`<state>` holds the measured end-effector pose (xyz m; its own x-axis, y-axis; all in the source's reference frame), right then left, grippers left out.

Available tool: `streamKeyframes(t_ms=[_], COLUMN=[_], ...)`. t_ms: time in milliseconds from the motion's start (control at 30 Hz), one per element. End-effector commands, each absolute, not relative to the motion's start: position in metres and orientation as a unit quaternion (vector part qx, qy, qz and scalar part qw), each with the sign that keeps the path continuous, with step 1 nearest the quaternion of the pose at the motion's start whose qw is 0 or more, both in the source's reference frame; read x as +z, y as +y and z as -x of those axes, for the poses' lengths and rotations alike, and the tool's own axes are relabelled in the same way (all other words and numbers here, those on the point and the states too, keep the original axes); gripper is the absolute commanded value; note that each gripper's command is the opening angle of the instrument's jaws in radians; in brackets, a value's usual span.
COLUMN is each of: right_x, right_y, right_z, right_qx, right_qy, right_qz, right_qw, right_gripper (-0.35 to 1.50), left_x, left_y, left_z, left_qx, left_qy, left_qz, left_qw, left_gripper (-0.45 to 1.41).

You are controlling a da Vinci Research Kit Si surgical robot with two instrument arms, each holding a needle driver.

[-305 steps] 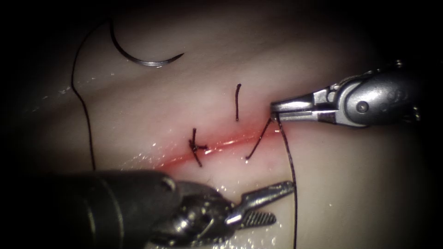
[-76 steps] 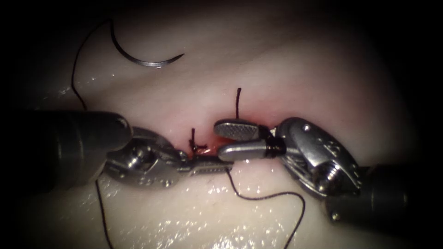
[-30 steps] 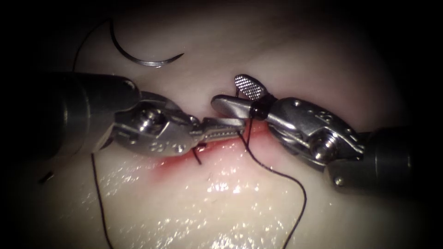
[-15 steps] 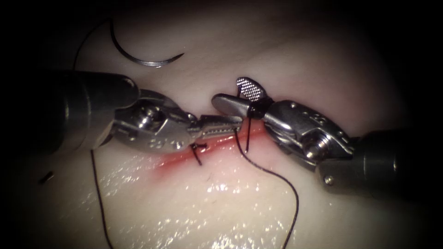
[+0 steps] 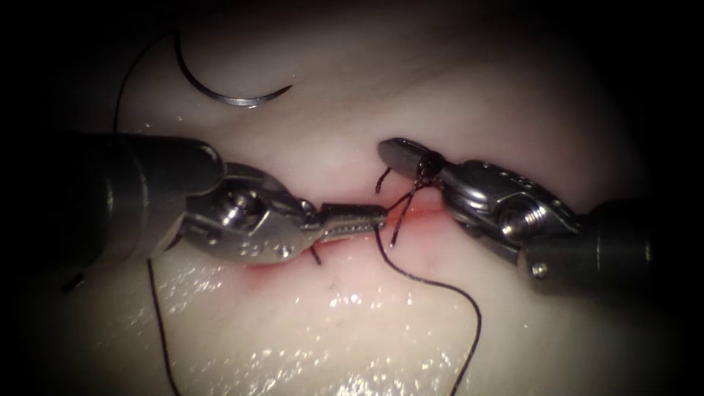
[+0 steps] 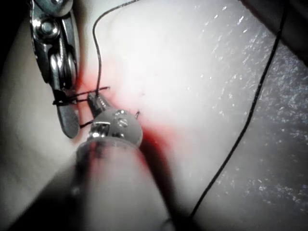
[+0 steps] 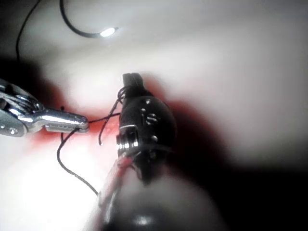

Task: Wound Closure
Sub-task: Grab the short suture tail with the right needle driver, then pull the right arm down and the left arm up to tension.

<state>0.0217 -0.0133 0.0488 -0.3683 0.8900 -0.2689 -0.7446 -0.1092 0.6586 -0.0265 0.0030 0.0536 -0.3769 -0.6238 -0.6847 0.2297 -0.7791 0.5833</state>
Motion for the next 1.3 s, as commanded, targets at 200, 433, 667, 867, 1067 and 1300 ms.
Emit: streamKeyframes(t_ms=[200, 433, 667, 867, 1067, 1300], right_x=[0.0493, 0.0495, 0.0498, 0.05, 0.05, 0.05], right_y=[-0.0134, -0.0134, -0.0133, -0.0131, -0.0133, -0.0134], right_z=[-0.0227, -0.0237, -0.0244, -0.0243, -0.0242, -0.024], right_qx=[0.732, 0.729, 0.726, 0.726, 0.726, 0.724], right_qy=[0.38, 0.385, 0.388, 0.387, 0.387, 0.386], right_qz=[-0.113, -0.12, -0.123, -0.123, -0.124, -0.127], right_qw=[0.555, 0.554, 0.554, 0.555, 0.556, 0.557], right_gripper=[-0.35, -0.35, -0.35, -0.35, -0.35, -0.35], left_x=[0.0536, 0.0522, 0.0511, 0.0508, 0.0509, 0.0488], left_y=[0.0026, 0.0, -0.0014, -0.0014, -0.0006, -0.0002], left_z=[0.0272, 0.0285, 0.0292, 0.0309, 0.0313, 0.0293], left_qx=[-0.816, -0.814, -0.813, -0.821, -0.818, -0.824], left_qy=[-0.179, -0.198, -0.209, -0.242, -0.295, -0.275], left_qz=[-0.503, -0.507, -0.498, -0.471, -0.434, -0.447], left_qw=[0.222, 0.203, 0.216, 0.212, 0.235, 0.212], left_gripper=[0.74, 1.15, 0.88, 0.49, -0.45, -0.45])
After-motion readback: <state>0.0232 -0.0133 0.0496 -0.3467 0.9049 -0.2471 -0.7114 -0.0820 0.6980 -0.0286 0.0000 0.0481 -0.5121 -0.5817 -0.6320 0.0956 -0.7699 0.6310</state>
